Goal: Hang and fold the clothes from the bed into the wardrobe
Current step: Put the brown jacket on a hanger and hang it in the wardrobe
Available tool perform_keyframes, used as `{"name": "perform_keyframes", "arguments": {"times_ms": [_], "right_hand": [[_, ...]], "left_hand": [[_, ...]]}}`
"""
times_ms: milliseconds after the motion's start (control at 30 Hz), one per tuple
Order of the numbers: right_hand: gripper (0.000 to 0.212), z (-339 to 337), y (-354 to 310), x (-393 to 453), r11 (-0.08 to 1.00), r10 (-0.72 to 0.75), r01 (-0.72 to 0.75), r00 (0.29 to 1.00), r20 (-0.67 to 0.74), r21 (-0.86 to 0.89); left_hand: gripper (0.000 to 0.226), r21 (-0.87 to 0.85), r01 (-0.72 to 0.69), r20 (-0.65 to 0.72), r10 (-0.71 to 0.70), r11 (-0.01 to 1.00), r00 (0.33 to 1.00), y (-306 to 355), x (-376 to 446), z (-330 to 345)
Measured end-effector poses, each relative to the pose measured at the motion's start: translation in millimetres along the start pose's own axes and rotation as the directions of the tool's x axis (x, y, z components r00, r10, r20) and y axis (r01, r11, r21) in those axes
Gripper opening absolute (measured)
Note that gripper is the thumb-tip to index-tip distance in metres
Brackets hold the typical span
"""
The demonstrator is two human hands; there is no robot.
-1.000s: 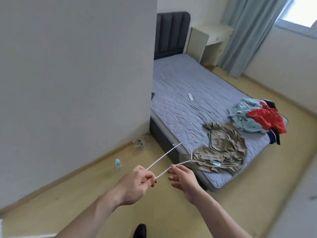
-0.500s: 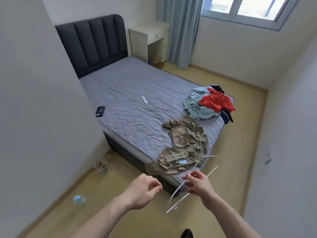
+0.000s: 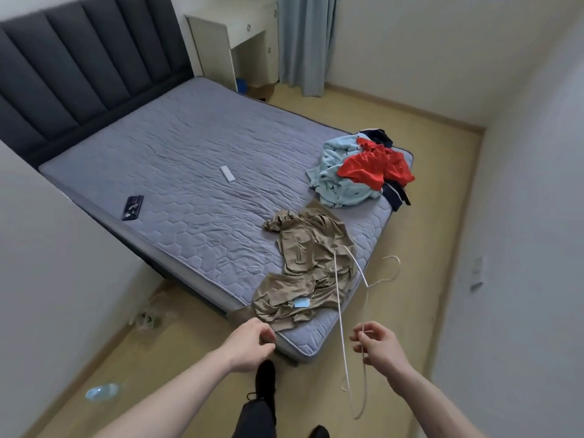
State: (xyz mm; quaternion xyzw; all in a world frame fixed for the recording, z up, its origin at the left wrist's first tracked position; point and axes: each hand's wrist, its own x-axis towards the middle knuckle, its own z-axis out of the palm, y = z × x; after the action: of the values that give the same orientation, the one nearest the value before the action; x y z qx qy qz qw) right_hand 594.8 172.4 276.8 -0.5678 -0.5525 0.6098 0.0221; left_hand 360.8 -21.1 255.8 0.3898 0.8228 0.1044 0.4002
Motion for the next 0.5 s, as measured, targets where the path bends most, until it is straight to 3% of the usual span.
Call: {"name": "perform_keyframes", "arguments": {"times_ms": [233,500], "right_hand": [[0.017,-4.9,-1.5,79.5,0.996,0.087,-0.086,0.995,-0.051,0.014],[0.016,25.2,36.2,216.1,0.980,0.172,-0.157,0.977,-0.125,0.119]], "left_hand": [[0.025,0.069,0.112,0.118,-0.120,0.991,0.986,4.1,162.0,8.5],[0.040,0.207,0.117,0.231,-0.165,0.971,0.959,-41.1,349.5,84.7]]}}
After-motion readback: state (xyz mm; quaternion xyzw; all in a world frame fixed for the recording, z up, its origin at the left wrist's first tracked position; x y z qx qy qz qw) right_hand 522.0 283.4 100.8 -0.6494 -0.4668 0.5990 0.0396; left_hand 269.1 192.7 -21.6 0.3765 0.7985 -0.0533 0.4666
